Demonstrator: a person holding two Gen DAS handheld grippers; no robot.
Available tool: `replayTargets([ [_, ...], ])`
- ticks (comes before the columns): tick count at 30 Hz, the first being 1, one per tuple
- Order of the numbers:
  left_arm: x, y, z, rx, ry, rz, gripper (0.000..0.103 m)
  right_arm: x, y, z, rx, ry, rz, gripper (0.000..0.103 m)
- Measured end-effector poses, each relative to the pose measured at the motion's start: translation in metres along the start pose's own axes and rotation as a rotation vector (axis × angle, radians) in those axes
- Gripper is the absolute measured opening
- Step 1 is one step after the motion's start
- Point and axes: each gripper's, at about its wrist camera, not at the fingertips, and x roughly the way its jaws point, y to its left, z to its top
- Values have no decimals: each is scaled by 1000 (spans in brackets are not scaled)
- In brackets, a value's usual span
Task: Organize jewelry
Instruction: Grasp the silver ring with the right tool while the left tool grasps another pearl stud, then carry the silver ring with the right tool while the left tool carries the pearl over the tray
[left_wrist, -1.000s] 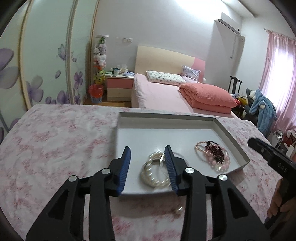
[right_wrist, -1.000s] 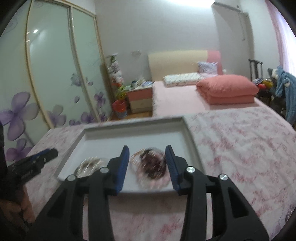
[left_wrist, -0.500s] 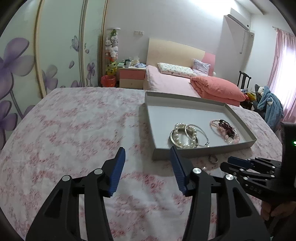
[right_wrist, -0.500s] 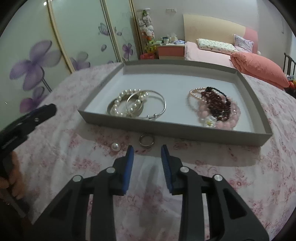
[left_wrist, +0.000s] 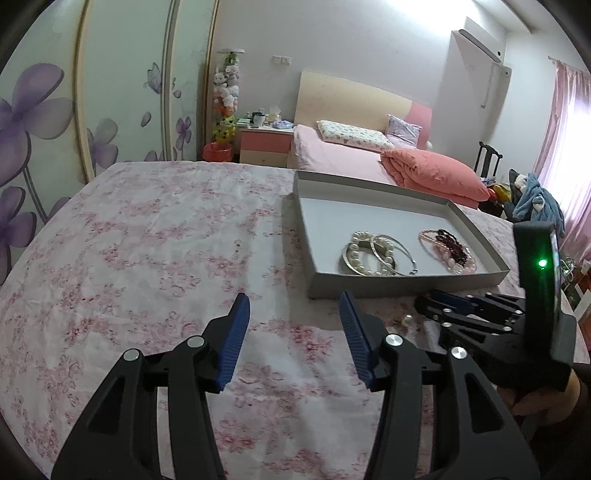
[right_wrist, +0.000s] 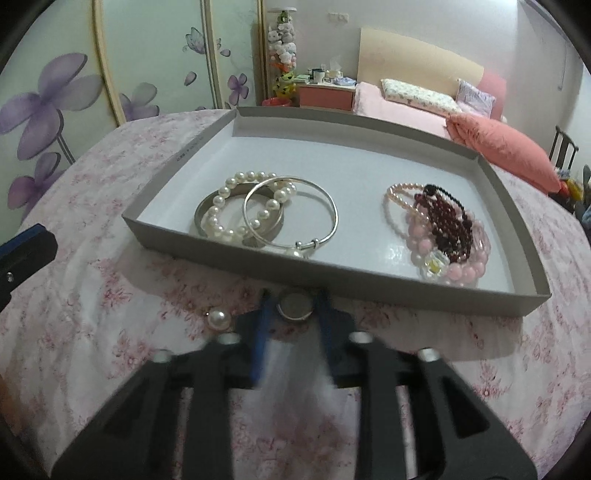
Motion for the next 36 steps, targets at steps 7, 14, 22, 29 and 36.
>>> replayTargets([
  [7,7,-40,-4,81,35,-53,52,-16,-45,-19,76,6,-61,22],
  [14,32,-84,-11,165,119,-77,52,-27,-110,-35,181,10,-142,22],
  [22,70,-107,-15,176,205,-21,49,-30,-116,-43,171,-1,-135,22],
  [29,76,-105,-11,169,201,8,19,-28,-110,-40,174,-1,-130,22],
  [36,65,-86,-16,201,200,54,19,-27,-78,-38,104,-1,-80,22],
])
